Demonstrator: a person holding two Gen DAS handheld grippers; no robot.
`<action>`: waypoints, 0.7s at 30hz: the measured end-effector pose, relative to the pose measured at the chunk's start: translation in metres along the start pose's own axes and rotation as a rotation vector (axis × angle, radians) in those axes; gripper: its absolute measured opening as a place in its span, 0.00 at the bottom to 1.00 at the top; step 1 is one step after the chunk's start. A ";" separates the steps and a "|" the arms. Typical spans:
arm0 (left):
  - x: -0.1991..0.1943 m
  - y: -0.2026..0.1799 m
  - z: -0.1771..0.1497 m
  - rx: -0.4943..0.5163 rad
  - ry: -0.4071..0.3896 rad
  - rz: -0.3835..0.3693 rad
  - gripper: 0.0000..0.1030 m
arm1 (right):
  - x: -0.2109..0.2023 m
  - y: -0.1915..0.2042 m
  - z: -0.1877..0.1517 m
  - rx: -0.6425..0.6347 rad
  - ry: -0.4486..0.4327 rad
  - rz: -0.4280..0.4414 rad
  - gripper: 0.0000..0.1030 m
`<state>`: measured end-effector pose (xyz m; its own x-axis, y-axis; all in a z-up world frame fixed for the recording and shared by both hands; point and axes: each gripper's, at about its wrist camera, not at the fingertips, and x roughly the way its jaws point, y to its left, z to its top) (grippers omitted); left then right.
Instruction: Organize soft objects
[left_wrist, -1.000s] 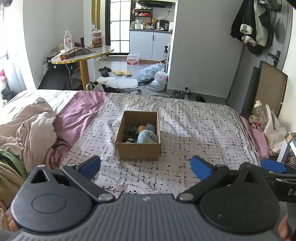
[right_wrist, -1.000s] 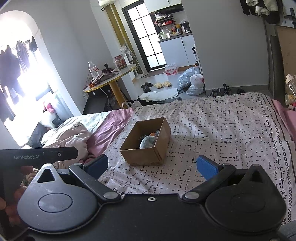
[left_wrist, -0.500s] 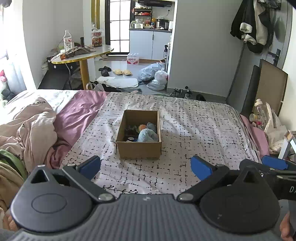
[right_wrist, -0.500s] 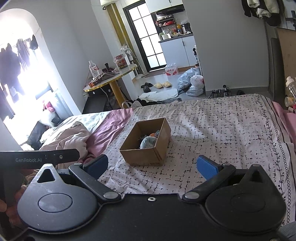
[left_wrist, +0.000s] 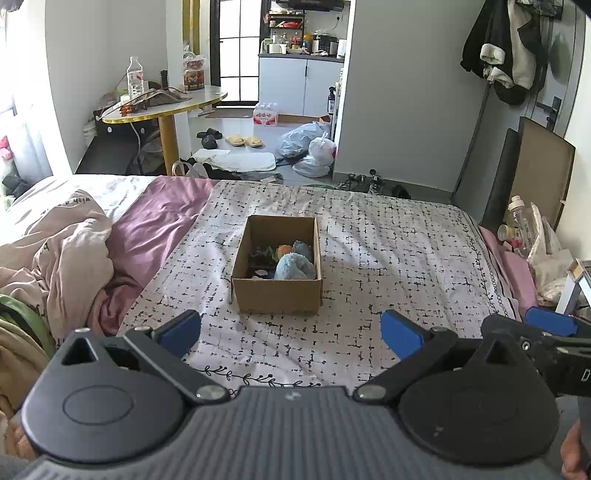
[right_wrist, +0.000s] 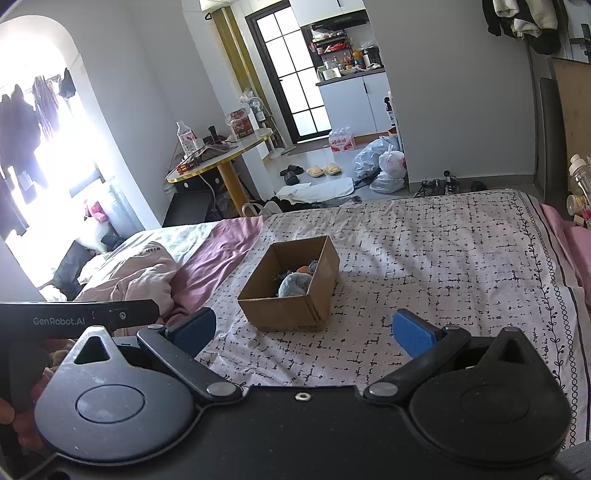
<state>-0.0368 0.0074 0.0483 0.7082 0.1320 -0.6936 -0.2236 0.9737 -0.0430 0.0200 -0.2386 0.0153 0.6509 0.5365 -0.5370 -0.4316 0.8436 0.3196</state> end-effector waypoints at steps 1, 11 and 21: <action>0.000 0.000 0.000 0.001 0.000 -0.001 1.00 | 0.000 0.000 0.000 0.001 0.000 0.000 1.00; 0.000 0.000 -0.002 -0.002 0.003 -0.002 1.00 | 0.000 0.002 -0.001 -0.001 0.004 -0.001 1.00; 0.000 -0.001 -0.001 -0.004 0.005 0.005 1.00 | 0.002 0.002 -0.001 0.000 0.005 0.001 1.00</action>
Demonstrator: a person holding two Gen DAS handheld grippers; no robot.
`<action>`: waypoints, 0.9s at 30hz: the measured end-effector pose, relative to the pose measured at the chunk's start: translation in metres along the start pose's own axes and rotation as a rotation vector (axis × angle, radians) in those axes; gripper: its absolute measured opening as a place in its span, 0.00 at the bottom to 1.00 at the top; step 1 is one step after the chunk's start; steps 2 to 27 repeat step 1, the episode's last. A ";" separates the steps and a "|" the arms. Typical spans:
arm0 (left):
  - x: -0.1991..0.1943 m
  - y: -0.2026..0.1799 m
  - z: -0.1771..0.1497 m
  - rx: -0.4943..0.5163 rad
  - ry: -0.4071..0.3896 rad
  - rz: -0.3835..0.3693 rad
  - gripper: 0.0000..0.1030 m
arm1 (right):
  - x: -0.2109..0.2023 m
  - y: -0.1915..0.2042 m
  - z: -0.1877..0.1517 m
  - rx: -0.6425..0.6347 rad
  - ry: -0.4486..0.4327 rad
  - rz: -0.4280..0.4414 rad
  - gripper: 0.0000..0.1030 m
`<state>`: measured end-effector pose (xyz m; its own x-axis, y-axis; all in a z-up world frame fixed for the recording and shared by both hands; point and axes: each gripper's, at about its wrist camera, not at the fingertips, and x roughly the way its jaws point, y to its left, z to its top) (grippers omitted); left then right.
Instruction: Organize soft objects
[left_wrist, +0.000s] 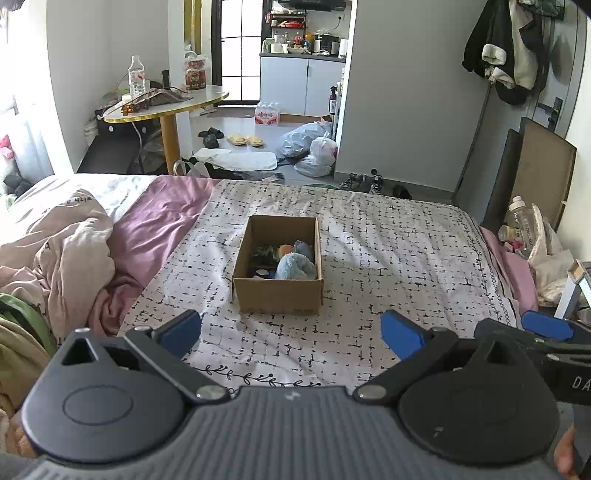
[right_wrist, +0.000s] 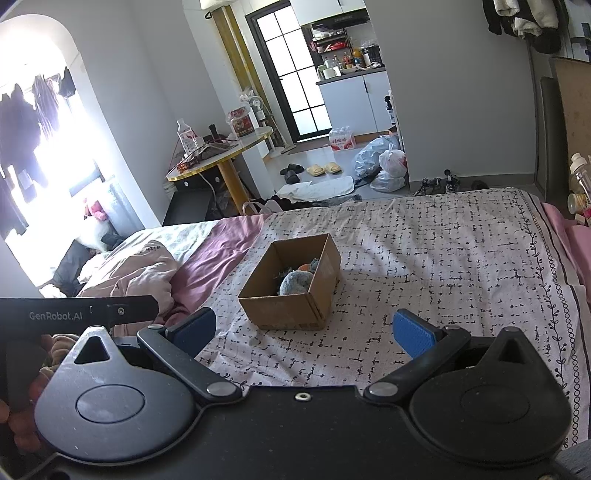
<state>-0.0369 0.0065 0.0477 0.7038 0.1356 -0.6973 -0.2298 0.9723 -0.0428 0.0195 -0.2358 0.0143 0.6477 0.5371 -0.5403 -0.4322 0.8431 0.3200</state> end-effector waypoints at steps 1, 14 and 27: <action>0.000 0.000 0.000 0.000 0.001 0.002 1.00 | 0.000 0.000 0.000 0.000 0.001 0.000 1.00; 0.000 0.000 0.000 0.000 0.001 0.002 1.00 | 0.000 0.000 0.000 0.000 0.001 0.000 1.00; 0.000 0.000 0.000 0.000 0.001 0.002 1.00 | 0.000 0.000 0.000 0.000 0.001 0.000 1.00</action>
